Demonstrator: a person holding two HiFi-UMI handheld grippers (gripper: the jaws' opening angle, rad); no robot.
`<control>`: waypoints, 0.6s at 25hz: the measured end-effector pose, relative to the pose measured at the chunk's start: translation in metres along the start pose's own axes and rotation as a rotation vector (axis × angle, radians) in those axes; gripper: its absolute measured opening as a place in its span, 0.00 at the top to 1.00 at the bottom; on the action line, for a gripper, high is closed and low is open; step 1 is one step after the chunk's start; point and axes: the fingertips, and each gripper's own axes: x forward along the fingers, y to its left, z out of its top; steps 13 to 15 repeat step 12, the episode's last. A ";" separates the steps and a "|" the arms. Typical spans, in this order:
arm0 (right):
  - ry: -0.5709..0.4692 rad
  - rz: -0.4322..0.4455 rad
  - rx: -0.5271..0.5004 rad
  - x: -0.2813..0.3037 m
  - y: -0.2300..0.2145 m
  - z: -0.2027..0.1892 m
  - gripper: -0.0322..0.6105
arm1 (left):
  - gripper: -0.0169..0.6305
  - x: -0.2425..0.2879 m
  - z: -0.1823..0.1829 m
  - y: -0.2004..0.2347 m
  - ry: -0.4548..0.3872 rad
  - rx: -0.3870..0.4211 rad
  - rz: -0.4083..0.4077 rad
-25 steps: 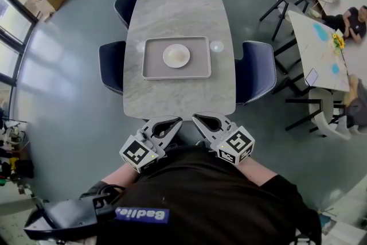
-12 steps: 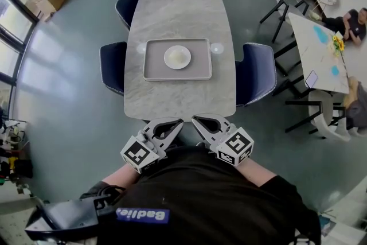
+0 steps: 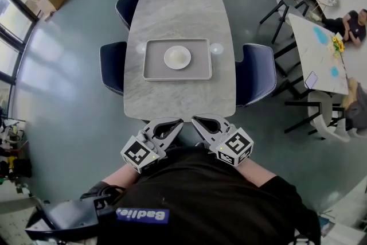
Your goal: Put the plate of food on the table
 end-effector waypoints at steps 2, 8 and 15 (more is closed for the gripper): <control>0.000 0.004 -0.001 0.000 0.000 -0.001 0.93 | 0.96 0.000 0.000 0.000 0.001 0.001 0.000; 0.002 0.000 0.000 -0.001 -0.001 -0.004 0.93 | 0.96 0.002 -0.004 0.000 -0.001 -0.004 -0.002; 0.002 0.022 -0.005 0.001 0.000 -0.008 0.93 | 0.96 0.002 -0.005 0.001 0.000 -0.004 -0.004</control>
